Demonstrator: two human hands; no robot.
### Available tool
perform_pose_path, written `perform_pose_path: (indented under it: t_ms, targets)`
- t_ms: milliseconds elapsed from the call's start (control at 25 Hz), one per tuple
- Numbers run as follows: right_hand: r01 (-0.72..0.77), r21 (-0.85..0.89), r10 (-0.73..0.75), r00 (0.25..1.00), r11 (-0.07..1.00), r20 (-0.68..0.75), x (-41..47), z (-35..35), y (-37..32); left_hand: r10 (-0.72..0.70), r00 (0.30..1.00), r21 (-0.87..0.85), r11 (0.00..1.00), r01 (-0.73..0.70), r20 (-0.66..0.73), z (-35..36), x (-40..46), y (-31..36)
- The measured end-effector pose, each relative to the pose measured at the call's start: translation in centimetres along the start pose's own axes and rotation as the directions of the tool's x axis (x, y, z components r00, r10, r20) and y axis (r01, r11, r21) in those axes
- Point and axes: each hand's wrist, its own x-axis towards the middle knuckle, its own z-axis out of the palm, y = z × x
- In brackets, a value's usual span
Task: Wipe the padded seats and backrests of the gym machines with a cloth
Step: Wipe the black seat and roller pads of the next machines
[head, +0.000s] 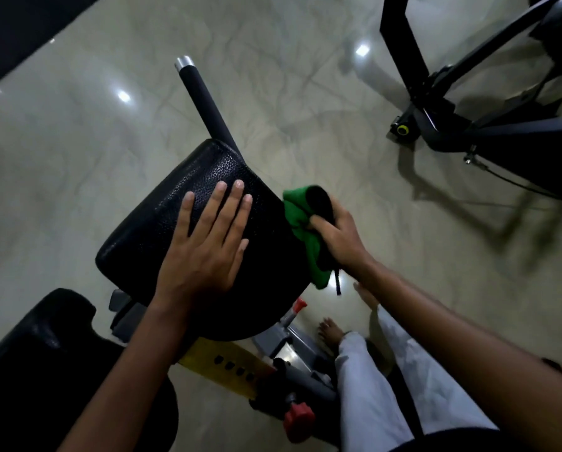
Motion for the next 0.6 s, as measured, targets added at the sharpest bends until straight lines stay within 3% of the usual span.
perform_pose_path:
  t_ms: [160, 280, 360, 480, 600]
  targets:
    - [-0.178, 0.144, 0.195, 0.973, 0.974, -0.120, -6.1, -0.6, 3.2, 0.027, 1.000, -0.038, 0.999, -0.027, -0.002, 0.0, -0.2, -0.1]
    - [-0.195, 0.202, 0.230, 0.959, 0.960, -0.165, -4.1, -0.2, 1.7, 0.099, 0.995, -0.031, 0.995, -0.099, -0.005, 0.0, -0.3, -0.2]
    - [-0.162, 0.290, 0.243, 0.932, 0.943, -0.268, -3.6, 0.7, 1.1, 0.125, 0.992, -0.044, 0.991, -0.125, -0.003, 0.0, -0.5, -0.3]
    - [-0.284, 0.408, 0.455, 0.784, 0.868, -0.422, -7.4, 3.6, 2.6, 0.151, 0.989, -0.044, 0.988, -0.151, -0.009, 0.1, -0.5, -0.4]
    - [-0.506, 0.539, 0.708, 0.651, 0.673, -0.273, -14.5, 8.0, 2.6, 0.199, 0.980, -0.036, 0.979, -0.200, -0.028, 0.1, -1.3, -0.7]
